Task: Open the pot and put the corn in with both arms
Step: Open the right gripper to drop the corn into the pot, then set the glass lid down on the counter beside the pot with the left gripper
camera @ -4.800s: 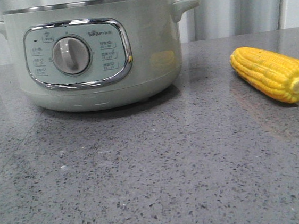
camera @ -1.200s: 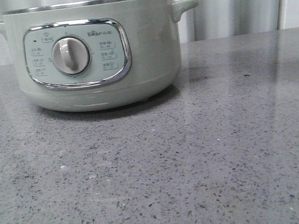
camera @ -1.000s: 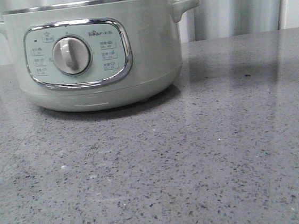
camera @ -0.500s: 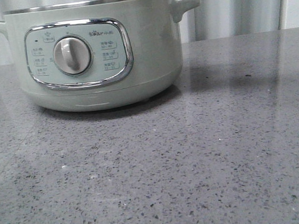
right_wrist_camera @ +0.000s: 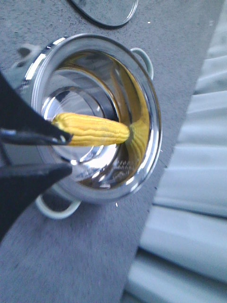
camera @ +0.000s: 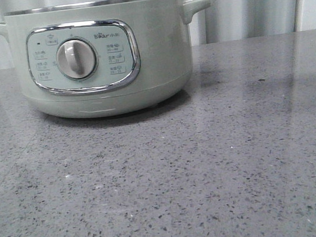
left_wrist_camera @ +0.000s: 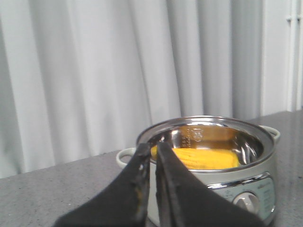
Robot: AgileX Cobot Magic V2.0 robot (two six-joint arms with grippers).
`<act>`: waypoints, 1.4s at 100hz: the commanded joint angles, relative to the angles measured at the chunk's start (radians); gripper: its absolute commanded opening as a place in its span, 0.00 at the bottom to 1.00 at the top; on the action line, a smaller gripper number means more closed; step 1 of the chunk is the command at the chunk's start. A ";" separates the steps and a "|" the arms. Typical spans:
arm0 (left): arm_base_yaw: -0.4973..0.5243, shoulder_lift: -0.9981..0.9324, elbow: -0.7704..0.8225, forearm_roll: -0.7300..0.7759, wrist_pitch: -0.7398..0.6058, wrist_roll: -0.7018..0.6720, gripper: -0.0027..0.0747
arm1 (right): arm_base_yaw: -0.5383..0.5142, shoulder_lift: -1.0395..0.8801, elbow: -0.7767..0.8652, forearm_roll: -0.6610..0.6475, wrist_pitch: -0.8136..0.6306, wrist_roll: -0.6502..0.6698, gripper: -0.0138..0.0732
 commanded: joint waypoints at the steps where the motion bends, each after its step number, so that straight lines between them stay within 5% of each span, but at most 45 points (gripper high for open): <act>1: -0.009 -0.032 0.017 -0.034 -0.065 0.002 0.01 | -0.003 -0.179 0.115 -0.038 -0.107 -0.004 0.08; 24: -0.009 -0.056 0.122 -0.043 -0.078 0.002 0.01 | -0.003 -0.597 0.563 -0.113 -0.342 -0.004 0.08; 40: -0.009 -0.056 0.168 -0.117 -0.150 0.002 0.01 | -0.003 -0.821 0.713 -0.128 -0.439 -0.004 0.08; 122: -0.009 -0.056 0.188 -0.128 -0.169 0.002 0.01 | -0.003 -0.930 0.737 -0.154 -0.436 -0.004 0.08; 140: -0.009 -0.060 0.222 0.094 -0.258 0.002 0.01 | -0.003 -0.930 0.737 -0.154 -0.436 -0.004 0.08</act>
